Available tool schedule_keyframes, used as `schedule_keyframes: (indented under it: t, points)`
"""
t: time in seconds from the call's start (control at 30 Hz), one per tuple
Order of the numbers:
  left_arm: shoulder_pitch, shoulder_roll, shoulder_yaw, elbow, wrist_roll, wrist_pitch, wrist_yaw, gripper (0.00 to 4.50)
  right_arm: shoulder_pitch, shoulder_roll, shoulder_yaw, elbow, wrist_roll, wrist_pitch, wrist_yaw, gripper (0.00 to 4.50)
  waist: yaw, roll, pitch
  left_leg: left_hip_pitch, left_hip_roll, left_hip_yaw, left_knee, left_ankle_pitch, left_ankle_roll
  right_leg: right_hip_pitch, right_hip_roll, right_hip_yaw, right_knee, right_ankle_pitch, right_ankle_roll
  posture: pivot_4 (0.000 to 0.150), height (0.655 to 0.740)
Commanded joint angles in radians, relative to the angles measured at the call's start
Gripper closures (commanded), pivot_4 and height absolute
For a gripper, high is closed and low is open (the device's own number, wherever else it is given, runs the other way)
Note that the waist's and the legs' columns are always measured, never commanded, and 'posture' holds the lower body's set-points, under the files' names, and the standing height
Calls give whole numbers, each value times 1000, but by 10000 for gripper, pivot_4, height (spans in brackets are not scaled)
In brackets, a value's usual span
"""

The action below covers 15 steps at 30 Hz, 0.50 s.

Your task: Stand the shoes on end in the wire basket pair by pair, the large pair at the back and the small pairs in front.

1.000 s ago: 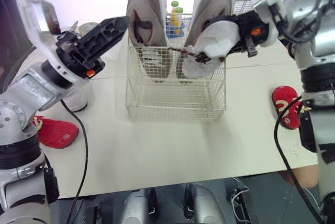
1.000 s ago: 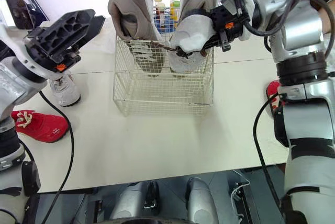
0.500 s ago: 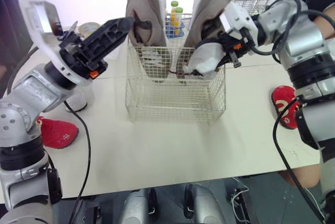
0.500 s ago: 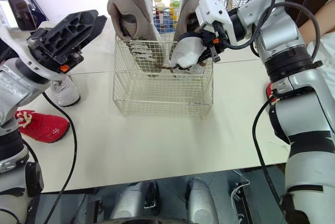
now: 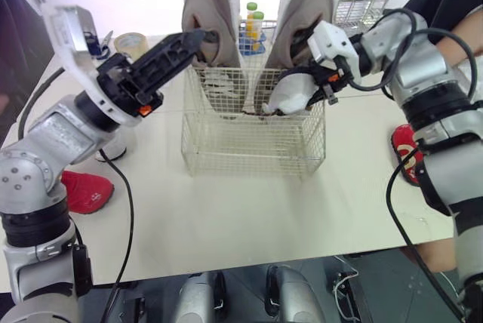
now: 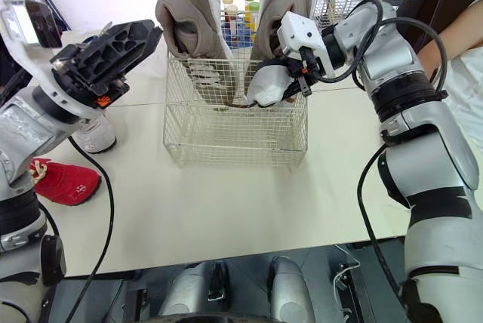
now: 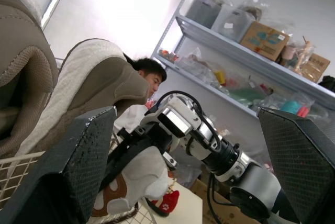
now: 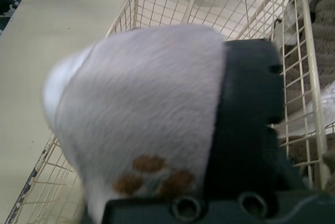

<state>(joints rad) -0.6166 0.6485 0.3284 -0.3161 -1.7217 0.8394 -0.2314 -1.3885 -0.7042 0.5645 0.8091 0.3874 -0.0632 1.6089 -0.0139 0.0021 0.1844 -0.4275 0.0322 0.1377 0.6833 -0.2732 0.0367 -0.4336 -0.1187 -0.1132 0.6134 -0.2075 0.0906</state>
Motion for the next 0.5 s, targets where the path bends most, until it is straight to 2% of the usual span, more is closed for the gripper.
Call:
schedule_keyframes:
  t: [0.03, 0.07, 0.1, 0.33, 0.5]
  points:
    - [-20, 2, 2, -15, 5, -19, -2, 0, -18, -27, -16, -50, 22, 25, 6, 6907, 0, 0, 0, 0, 0, 0, 0, 0, 0, 0, 0, 0, 0, 0, 0, 1500, 7400]
    - [-22, 0, 0, -14, 5, -19, -3, 0, -21, -36, -21, -61, 21, 25, 6, 2247, 0, 0, 0, 0, 0, 0, 0, 0, 0, 0, 0, 0, 0, 0, 0, 1500, 7400]
    - [-24, -2, -2, -12, 6, -19, -4, 0, -22, -45, -24, -73, 19, 24, 6, 959, 1, 0, 0, 0, 0, 0, 0, 0, 0, 0, 0, 0, 0, 0, 0, 1500, 7400]
    - [-35, -22, -13, -3, 16, -18, -9, 0, -11, -134, -80, -237, 56, 113, 6, 959, 1, 0, 0, 0, 0, 0, 0, 0, 0, 0, 0, 0, 0, 0, 0, 1500, 7400]
    - [-31, -37, -24, -9, 16, -22, -10, 0, 9, -171, -181, -332, 56, 195, 6, 959, 2, 0, 0, 0, 0, 0, 0, 0, 0, 0, 0, 0, 0, 0, 0, 1500, 7400]
